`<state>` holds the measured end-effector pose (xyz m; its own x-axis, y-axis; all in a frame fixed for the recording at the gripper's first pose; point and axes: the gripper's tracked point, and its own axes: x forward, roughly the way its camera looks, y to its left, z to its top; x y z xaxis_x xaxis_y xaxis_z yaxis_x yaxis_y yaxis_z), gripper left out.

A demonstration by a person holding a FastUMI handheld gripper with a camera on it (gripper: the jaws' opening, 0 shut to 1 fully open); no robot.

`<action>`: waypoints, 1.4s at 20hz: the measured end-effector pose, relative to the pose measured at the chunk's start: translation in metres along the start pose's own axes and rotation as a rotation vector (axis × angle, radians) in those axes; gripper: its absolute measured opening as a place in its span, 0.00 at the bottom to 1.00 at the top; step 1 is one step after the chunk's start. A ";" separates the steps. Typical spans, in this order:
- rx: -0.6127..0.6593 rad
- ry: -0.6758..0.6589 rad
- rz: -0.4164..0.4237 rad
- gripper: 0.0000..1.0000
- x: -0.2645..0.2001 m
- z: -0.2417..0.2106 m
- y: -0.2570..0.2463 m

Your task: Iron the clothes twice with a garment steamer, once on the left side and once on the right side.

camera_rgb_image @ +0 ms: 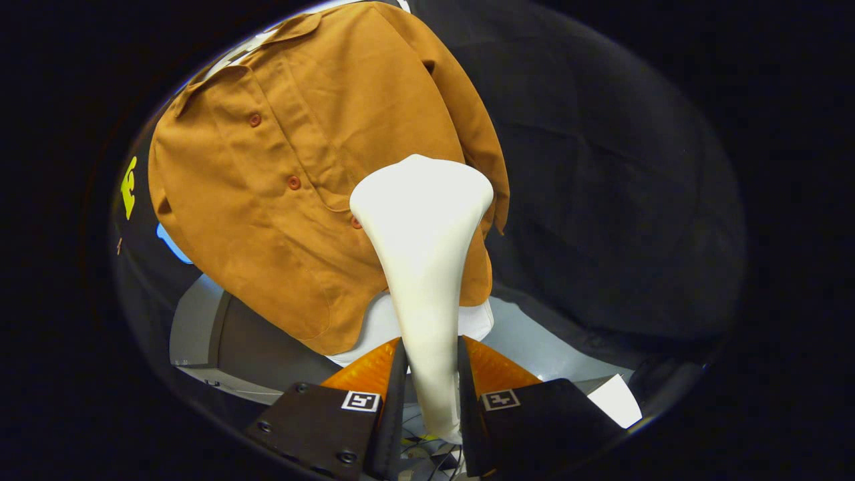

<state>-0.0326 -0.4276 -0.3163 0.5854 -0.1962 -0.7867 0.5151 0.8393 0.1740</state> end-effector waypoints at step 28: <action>-0.290 -0.577 0.242 0.40 -0.225 0.025 0.333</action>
<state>0.0230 -0.1163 -0.0663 0.9439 -0.1573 -0.2904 0.1867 0.9794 0.0763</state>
